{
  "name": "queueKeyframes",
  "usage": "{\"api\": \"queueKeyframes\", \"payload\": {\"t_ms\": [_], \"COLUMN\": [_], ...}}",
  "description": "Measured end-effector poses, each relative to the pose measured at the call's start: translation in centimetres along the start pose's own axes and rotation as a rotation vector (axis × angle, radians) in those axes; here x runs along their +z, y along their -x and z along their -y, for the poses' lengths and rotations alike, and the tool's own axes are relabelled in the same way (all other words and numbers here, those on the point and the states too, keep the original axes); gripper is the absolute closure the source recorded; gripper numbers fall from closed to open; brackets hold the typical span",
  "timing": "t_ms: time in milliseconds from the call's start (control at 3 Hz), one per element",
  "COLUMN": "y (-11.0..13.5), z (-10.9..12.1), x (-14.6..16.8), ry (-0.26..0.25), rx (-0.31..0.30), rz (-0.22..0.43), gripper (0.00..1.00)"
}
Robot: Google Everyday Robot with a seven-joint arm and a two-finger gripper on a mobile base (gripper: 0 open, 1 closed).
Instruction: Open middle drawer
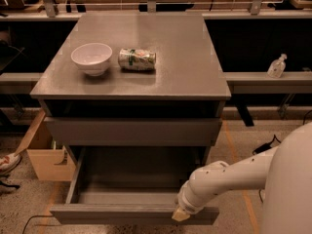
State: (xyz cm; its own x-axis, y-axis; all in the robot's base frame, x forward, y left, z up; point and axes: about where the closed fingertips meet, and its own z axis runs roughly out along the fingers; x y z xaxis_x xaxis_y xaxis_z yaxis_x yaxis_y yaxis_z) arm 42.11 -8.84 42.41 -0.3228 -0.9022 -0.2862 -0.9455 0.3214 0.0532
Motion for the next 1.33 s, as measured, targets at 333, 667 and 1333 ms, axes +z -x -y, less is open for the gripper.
{"api": "queueKeyframes", "payload": {"t_ms": [333,667,1333], "y": [0.0,0.0,-0.8], "z": [-0.1,-0.1,1.2], "x": [0.1,0.1,-2.0], "ry": [0.002,0.003,-0.036], "rx": [-0.001,-0.001,0.012], "rz": [-0.001,0.002,0.054], "gripper": [0.29,0.00,0.00]}}
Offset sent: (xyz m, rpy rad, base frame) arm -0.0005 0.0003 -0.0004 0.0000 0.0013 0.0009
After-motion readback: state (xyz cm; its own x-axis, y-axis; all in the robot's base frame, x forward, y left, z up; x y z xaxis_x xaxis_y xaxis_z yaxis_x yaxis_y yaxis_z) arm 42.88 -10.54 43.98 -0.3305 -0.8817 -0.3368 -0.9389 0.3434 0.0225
